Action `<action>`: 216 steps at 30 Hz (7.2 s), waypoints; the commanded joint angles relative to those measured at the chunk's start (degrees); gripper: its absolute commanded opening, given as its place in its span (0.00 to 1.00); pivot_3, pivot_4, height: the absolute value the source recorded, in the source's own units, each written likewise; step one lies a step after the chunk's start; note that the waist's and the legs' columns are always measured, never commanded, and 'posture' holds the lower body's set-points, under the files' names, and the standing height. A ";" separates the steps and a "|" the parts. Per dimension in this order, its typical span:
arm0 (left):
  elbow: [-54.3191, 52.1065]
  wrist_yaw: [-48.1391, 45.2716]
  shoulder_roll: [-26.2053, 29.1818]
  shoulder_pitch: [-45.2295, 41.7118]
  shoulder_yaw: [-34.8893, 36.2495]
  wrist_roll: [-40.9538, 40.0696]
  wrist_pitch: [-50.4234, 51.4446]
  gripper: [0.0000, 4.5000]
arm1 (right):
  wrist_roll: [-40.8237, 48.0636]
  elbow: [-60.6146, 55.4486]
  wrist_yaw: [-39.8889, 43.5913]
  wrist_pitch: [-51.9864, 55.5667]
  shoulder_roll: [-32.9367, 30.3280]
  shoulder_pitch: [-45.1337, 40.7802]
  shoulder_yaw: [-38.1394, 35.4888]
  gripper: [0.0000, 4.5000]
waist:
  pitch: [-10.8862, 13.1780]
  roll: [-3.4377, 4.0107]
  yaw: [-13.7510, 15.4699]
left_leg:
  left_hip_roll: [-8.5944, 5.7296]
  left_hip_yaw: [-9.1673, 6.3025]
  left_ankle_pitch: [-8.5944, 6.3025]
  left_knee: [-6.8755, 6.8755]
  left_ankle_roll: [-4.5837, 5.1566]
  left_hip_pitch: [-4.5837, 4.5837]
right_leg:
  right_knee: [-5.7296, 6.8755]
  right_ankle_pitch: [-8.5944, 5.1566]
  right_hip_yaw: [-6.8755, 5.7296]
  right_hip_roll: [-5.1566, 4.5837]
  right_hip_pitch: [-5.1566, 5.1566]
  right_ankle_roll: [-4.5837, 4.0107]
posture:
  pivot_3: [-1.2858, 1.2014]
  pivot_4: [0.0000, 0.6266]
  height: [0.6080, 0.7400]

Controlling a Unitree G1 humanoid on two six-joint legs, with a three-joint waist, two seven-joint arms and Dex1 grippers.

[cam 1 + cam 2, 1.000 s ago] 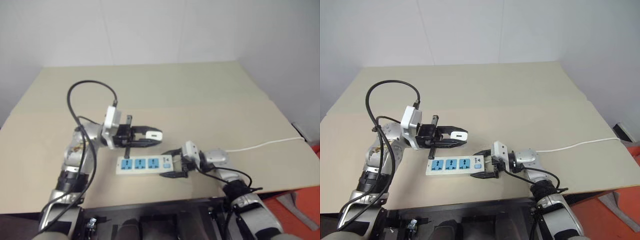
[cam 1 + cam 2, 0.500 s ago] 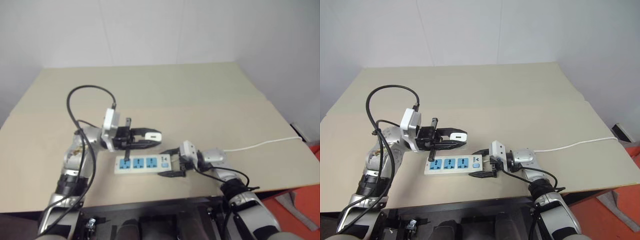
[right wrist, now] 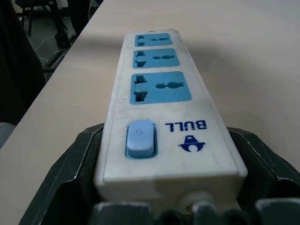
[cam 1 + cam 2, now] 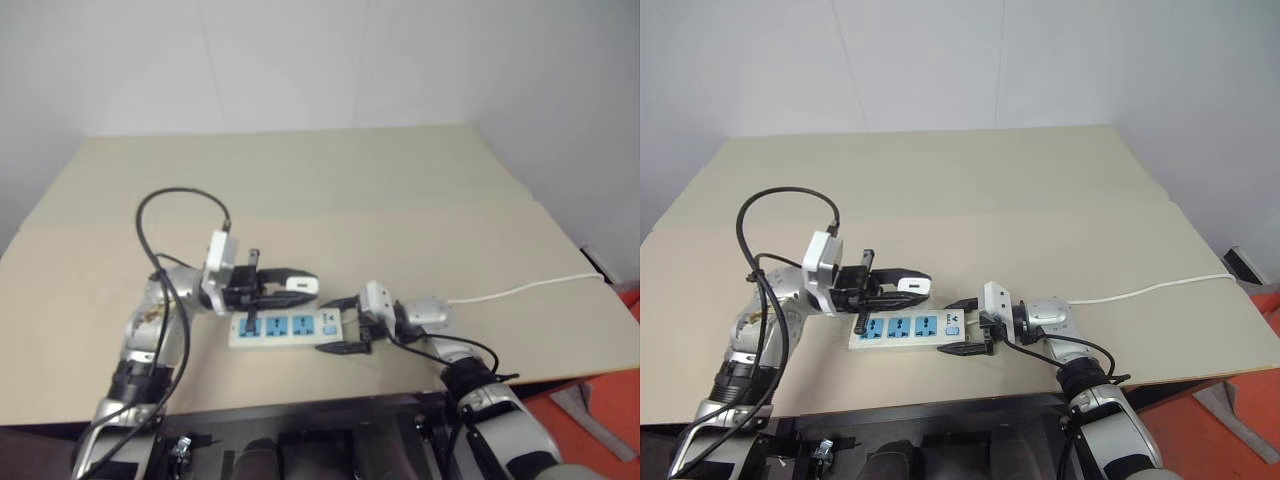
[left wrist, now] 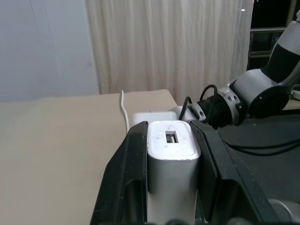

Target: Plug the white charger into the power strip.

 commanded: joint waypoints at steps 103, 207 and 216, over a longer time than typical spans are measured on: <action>12.74 -3.15 4.21 3.25 -6.44 10.81 -6.32 0.23 | -3.89 -0.09 -2.19 3.69 -1.68 4.15 2.31 0.76 | -0.06 -0.05 -0.10 | 0.04 -0.52 0.00 -1.24 0.00 0.06 | -1.02 -0.06 0.03 0.05 -0.07 -0.04 | 0.52 0.24 1.00; 7.50 -4.99 20.13 0.72 -4.86 8.18 0.56 0.99 | -2.38 -2.89 -7.79 6.80 -1.51 5.13 3.28 0.84 | -1.08 -0.10 1.39 | 1.56 0.65 -0.31 -2.68 0.04 1.13 | -0.84 -1.12 0.78 1.88 -0.18 -1.91 | 0.52 0.24 1.00; 8.23 -5.10 21.65 0.21 0.19 7.36 0.54 1.00 | 0.95 -13.84 -8.03 9.55 -6.09 6.98 -0.50 0.99 | -0.99 -0.24 1.83 | 1.38 0.66 -0.32 -2.51 0.01 -0.19 | -0.86 -0.65 0.80 1.70 -1.39 -1.76 | 0.52 0.24 1.00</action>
